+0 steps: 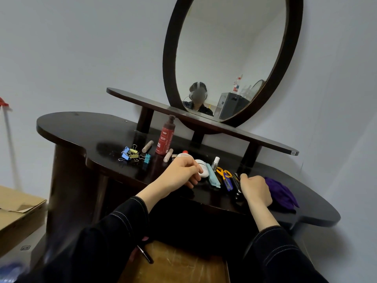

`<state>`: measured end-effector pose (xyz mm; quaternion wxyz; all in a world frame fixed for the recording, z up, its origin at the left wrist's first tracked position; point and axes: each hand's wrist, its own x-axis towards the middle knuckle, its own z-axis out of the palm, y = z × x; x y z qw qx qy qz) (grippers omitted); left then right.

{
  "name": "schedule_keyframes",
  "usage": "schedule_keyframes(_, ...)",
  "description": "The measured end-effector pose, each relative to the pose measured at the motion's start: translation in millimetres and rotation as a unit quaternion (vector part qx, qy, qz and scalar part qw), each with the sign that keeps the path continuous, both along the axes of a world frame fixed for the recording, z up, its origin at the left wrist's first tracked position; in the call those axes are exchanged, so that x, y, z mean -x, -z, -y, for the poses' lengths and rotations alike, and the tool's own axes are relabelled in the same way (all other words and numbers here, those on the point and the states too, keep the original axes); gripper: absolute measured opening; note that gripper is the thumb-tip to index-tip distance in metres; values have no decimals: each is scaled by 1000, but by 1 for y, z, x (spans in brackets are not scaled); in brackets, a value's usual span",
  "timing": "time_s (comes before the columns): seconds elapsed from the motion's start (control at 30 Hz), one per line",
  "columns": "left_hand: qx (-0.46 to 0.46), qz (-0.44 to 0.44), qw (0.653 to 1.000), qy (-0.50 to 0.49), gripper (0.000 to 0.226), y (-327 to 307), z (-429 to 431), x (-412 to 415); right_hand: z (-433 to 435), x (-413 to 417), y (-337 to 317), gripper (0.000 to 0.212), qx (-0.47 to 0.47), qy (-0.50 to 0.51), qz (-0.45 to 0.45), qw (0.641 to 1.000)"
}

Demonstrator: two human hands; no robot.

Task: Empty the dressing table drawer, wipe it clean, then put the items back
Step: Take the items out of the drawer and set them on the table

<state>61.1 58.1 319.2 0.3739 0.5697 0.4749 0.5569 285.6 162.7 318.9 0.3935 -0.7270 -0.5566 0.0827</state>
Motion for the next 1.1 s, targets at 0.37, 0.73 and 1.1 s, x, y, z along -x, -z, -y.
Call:
schedule_keyframes(0.37,-293,-277,900,-163,10,62,81,-12,93,3,35,25,-196,-119,-16,973)
schedule_keyframes(0.73,228,-429,873,-54,22,239,113,49,168,70,152,5,-92,-428,239,867)
schedule_keyframes(1.1,295,-353,887,-39,22,270,93,46,82,165,271,29,224,-341,265,874)
